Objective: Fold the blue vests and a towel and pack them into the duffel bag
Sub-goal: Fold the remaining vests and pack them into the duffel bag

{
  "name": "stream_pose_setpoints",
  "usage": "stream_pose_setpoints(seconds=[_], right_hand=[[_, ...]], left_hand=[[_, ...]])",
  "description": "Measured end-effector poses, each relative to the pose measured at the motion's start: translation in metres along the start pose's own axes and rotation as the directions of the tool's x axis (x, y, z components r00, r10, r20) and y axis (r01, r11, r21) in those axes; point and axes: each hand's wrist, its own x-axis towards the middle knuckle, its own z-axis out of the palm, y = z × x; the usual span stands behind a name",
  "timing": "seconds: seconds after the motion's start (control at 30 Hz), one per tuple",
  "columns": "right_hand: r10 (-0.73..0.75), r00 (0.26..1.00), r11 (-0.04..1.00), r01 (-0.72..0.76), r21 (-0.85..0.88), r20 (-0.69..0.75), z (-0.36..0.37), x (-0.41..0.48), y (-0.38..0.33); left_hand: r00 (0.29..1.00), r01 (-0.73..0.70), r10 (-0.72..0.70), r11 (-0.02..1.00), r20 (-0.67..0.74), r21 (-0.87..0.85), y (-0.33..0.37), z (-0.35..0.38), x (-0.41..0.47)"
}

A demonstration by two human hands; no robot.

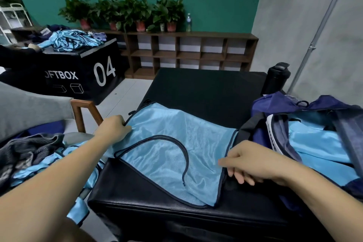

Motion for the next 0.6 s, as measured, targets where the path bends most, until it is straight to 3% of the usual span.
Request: stream_pose_setpoints(seconds=[0.1, 0.23, 0.43, 0.6], right_hand=[[-0.215, 0.932, 0.959, 0.146, -0.241, -0.291, 0.005, 0.008, 0.011], [-0.438, 0.871, 0.836, 0.303, -0.458, -0.222, 0.009, 0.022, 0.029], [-0.391, 0.906, 0.829, 0.269, -0.49, -0.164, 0.007, 0.032, 0.037], [-0.34, 0.931, 0.818, 0.223, -0.53, -0.133, 0.009, 0.039, 0.043]], left_hand=[[0.998, -0.022, 0.021, 1.0, -0.055, -0.02, 0.001, 0.006, 0.005], [0.992, -0.073, 0.07, 0.997, -0.1, -0.028, 0.002, 0.009, 0.007], [0.916, -0.328, 0.34, 0.94, -0.212, 0.091, 0.048, 0.007, -0.032], [0.828, -0.555, 0.559, 0.827, 0.036, -0.088, 0.094, 0.016, -0.095]])
